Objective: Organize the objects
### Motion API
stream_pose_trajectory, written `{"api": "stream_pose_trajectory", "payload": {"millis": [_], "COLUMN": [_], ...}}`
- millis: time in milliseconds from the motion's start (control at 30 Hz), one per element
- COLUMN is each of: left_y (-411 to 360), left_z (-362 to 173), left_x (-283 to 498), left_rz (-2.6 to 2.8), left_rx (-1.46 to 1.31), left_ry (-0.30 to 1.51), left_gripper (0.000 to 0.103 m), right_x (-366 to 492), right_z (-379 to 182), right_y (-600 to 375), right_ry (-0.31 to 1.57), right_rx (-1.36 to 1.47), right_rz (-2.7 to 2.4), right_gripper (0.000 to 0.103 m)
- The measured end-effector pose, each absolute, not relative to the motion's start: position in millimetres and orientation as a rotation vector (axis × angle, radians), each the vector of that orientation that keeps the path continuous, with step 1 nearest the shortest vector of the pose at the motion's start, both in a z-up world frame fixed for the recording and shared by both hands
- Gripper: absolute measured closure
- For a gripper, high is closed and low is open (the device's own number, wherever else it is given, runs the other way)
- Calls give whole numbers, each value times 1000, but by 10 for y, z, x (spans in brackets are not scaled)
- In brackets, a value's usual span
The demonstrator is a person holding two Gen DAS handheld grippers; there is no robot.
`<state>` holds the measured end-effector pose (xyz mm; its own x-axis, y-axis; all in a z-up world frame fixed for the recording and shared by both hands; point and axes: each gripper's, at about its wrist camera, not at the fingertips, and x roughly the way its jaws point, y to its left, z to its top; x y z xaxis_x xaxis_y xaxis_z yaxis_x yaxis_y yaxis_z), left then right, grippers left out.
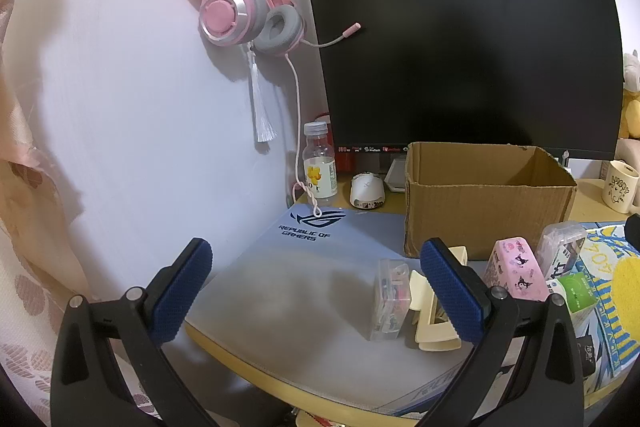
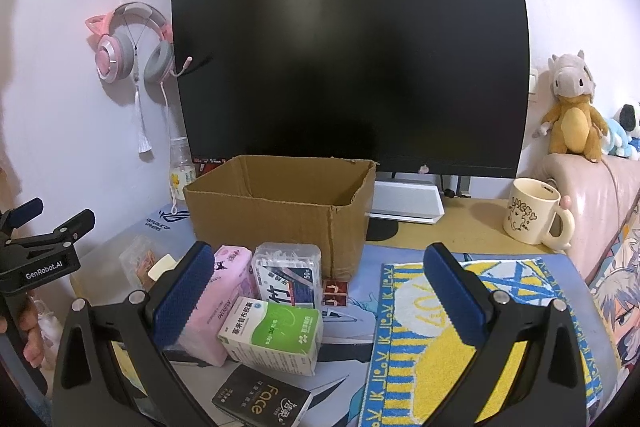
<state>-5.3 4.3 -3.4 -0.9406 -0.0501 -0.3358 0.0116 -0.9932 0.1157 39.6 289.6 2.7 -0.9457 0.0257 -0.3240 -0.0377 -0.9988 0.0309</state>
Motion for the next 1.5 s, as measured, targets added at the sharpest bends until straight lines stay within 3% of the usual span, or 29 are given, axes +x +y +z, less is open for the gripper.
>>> {"api": "stream_pose_trajectory", "payload": {"millis": [1500], "left_y": [-33], "left_z": [-18], "left_x": [-11], "left_rz": [-3068], "left_rx": [515], "left_ry": [-133], "left_gripper": [0], "right_x": [353], "right_z": [-31], "right_y": [2923], "right_ry": [98], "right_rx": [-531], "right_rz": [3052], "right_gripper": [0]}}
